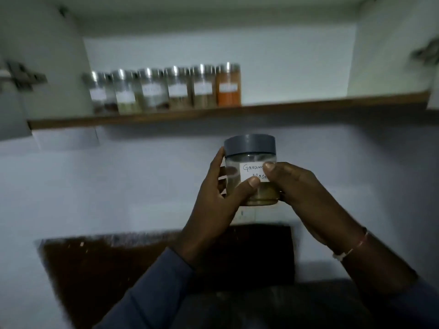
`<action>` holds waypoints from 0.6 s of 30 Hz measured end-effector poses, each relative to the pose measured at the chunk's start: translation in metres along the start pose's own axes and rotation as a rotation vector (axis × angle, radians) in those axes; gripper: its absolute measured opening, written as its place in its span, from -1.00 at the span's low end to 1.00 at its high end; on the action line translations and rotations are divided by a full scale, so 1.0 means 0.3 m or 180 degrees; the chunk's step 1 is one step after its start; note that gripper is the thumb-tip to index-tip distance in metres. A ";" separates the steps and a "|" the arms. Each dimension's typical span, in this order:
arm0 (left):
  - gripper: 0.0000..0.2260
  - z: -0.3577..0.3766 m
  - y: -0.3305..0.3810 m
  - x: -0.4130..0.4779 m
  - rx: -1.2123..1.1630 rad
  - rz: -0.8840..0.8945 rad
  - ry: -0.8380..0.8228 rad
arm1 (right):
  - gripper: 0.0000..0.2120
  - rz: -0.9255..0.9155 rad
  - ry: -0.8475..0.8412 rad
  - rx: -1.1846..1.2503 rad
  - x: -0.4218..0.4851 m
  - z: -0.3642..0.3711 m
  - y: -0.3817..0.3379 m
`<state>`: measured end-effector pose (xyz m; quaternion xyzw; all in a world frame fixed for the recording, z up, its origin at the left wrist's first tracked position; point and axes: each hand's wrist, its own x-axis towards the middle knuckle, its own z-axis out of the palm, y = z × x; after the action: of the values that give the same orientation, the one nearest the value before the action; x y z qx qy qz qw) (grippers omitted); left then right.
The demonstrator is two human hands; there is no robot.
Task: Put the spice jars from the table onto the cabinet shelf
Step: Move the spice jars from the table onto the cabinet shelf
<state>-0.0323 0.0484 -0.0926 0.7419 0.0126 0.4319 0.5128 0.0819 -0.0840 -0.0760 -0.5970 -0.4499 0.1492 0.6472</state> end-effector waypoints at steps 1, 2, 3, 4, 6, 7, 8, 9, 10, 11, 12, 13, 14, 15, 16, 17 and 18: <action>-0.37 -0.008 0.040 0.063 0.0082 0.0176 -0.0041 | -0.65 -0.0157 0.0031 -0.0080 0.044 -0.022 -0.055; -0.38 -0.015 0.078 0.119 0.0129 0.0351 -0.0092 | -0.66 -0.0297 0.0041 -0.0136 0.080 -0.039 -0.104; -0.40 -0.019 0.133 0.191 0.0200 0.0564 -0.0150 | -0.65 -0.0491 0.0036 -0.0232 0.128 -0.060 -0.171; -0.41 -0.023 0.165 0.239 0.0255 0.0708 -0.0211 | -0.62 -0.0596 0.0017 -0.0323 0.159 -0.070 -0.215; -0.40 -0.028 0.233 0.357 0.0403 0.0958 -0.0258 | -0.55 -0.0878 0.0037 -0.0449 0.236 -0.086 -0.315; -0.39 -0.031 0.252 0.408 0.0492 0.1008 -0.0233 | -0.56 -0.0972 0.0096 -0.0496 0.273 -0.092 -0.347; -0.36 -0.035 0.269 0.466 0.0579 0.1056 -0.0232 | -0.57 -0.1067 0.0196 -0.0573 0.321 -0.101 -0.376; -0.32 -0.041 0.273 0.517 0.0701 0.1053 -0.0259 | -0.56 -0.1103 0.0338 -0.0649 0.364 -0.111 -0.392; -0.30 -0.047 0.273 0.572 0.0882 0.1043 -0.0298 | -0.51 -0.1109 0.0504 -0.0755 0.413 -0.123 -0.402; -0.31 -0.053 0.266 0.614 0.1152 0.1024 -0.0322 | -0.47 -0.1070 0.0658 -0.0880 0.458 -0.133 -0.403; -0.33 -0.058 0.253 0.646 0.1434 0.0959 -0.0292 | -0.44 -0.0995 0.0797 -0.1008 0.500 -0.142 -0.397; -0.31 -0.065 0.231 0.679 0.1720 0.0869 -0.0206 | -0.43 -0.0904 0.0912 -0.1150 0.541 -0.151 -0.389; -0.33 -0.069 0.206 0.697 0.1960 0.0771 -0.0152 | -0.41 -0.0780 0.0992 -0.1299 0.575 -0.157 -0.371; -0.37 -0.071 0.186 0.710 0.2126 0.0639 -0.0169 | -0.39 -0.0660 0.1048 -0.1422 0.609 -0.163 -0.352; -0.43 -0.074 0.165 0.734 0.2240 0.0424 -0.0200 | -0.37 -0.0561 0.1092 -0.1512 0.644 -0.171 -0.334; -0.49 -0.079 0.142 0.757 0.2359 0.0098 -0.0298 | -0.36 -0.0481 0.1131 -0.1563 0.670 -0.177 -0.318; -0.55 -0.077 0.131 0.784 0.2550 -0.0262 -0.0517 | -0.34 -0.0439 0.1155 -0.1610 0.701 -0.186 -0.307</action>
<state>0.0835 0.1557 0.0877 0.9134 0.1689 0.3120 0.1995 0.2084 0.0116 0.0991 -0.7240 -0.3893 -0.1206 0.5566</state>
